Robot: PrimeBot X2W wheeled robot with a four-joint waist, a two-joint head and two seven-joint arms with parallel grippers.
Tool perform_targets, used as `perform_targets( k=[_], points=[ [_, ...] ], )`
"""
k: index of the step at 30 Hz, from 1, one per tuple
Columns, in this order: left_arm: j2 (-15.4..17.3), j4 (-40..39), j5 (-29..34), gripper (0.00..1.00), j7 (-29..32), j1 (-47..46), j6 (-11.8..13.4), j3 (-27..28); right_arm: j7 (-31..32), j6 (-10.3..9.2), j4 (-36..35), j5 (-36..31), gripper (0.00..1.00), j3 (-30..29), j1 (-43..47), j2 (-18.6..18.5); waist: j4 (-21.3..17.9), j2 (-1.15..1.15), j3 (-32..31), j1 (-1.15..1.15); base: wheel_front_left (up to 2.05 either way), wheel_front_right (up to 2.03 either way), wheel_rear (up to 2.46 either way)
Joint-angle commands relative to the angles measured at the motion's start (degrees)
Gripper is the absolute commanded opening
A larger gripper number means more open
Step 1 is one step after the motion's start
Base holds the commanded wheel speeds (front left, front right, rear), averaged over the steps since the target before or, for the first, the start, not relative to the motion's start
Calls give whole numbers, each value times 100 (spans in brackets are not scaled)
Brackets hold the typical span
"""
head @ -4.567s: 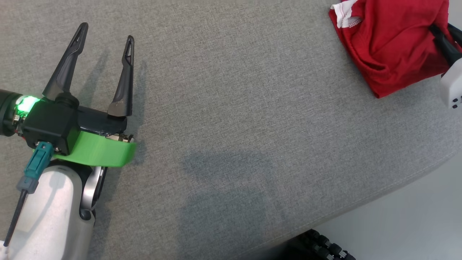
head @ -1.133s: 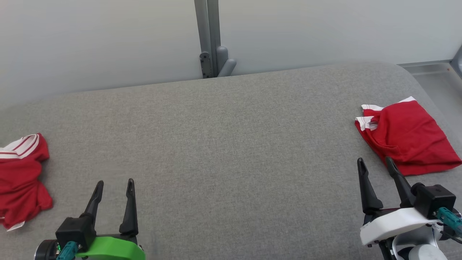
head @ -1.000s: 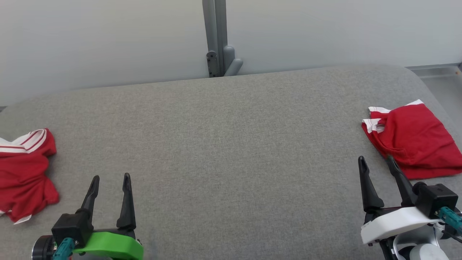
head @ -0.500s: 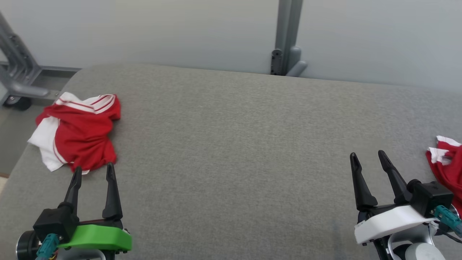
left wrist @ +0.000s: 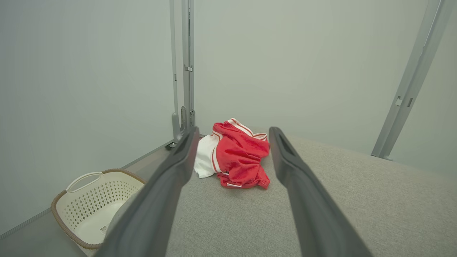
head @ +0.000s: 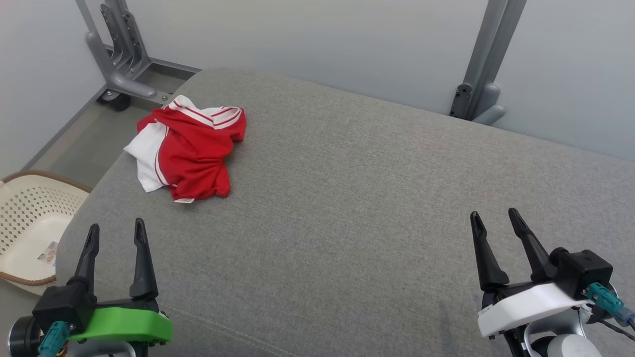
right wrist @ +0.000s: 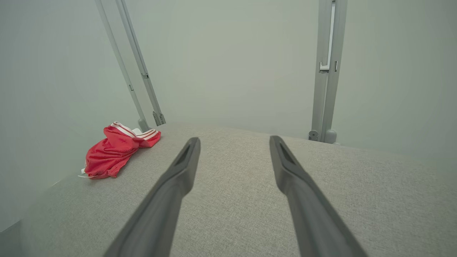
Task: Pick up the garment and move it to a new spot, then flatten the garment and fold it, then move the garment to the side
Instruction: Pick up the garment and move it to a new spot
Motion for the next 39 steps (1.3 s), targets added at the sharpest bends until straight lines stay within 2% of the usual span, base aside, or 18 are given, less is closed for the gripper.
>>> perform_targets(
  k=[1, 14, 18, 23, 27, 32, 39],
  points=[
    [33, -24, -6, 100, 10, 38, 23, -12, -39, -6, 30, 21, 100, -3, -20, -6, 75, 0, -20, 0, 0, 0, 0],
    [64, -131, 40, 100, -52, -341, 44, -26, 13, -6, 2, 41, 100, -66, -62, 11, 3, 0, 73, 0, 0, 0, 0],
    [91, -229, 74, 100, -83, -841, -37, -18, 90, -6, -107, -14, 100, -8, -195, -35, -105, 0, 295, 0, 0, 0, 0],
    [180, 54, -49, 100, -11, -1982, -241, 71, 290, -6, -351, -96, 100, 184, -547, -147, -528, 0, 935, 0, 0, 0, 0],
    [282, 957, -215, 100, 379, -2850, -531, 7, 379, -6, -519, -143, 100, 282, -831, -238, -912, 0, 1515, 0, 0, 0, 0],
    [312, 2633, -508, 100, 841, -3709, -958, -97, 352, -6, -563, -143, 100, 313, -1081, -263, -1285, 0, 2111, 0, 0, 0, 0],
    [451, 4713, -781, 100, 994, -4448, -1370, -124, 263, -6, -489, -96, 100, 386, -1356, -253, -1616, 0, 2642, 0, 0, 0, 0]
  ],
)
